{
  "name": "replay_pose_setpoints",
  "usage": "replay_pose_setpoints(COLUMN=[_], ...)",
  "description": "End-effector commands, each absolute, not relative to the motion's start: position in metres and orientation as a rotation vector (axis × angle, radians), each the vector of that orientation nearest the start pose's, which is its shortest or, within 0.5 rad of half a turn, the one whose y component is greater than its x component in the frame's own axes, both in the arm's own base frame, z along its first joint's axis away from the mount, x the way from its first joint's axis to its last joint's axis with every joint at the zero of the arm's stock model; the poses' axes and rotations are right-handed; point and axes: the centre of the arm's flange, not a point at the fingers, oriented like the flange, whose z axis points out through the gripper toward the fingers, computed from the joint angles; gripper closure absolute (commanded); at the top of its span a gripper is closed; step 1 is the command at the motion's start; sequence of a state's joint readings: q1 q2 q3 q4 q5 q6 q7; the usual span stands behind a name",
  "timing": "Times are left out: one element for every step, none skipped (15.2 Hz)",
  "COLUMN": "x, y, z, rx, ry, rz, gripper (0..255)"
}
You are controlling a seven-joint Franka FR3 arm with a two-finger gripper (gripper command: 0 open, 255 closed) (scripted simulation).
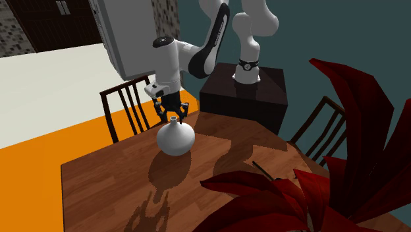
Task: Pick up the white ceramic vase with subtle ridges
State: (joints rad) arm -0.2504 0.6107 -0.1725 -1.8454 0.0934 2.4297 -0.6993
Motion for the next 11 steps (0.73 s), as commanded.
replay_pose_setpoints(x=[0.588,0.588,0.588,0.588,0.588,0.588,0.588,0.588,0.588,0.588,0.587], y=[-0.258,-0.258,-0.258,-0.258,-0.258,-0.258,-0.258,-0.258,-0.258,-0.258,-0.258], z=[0.195,0.194,0.194,0.195,0.195,0.195,0.195,0.195,0.195,0.2,0.205], rx=[-3.144,-3.144,-3.144,-3.144,-3.144,-3.144,-3.144,-3.144,-3.144,-3.144,-3.144], ry=[-0.371,-0.371,-0.371,-0.371,-0.371,-0.371,-0.371,-0.371,-0.371,-0.371,-0.371], rz=[0.052,0.052,0.052,0.052,0.052,0.052,0.052,0.052,0.052,0.052,0.052], gripper=[255,255,255,255,255,255,255,255,255,255,255])
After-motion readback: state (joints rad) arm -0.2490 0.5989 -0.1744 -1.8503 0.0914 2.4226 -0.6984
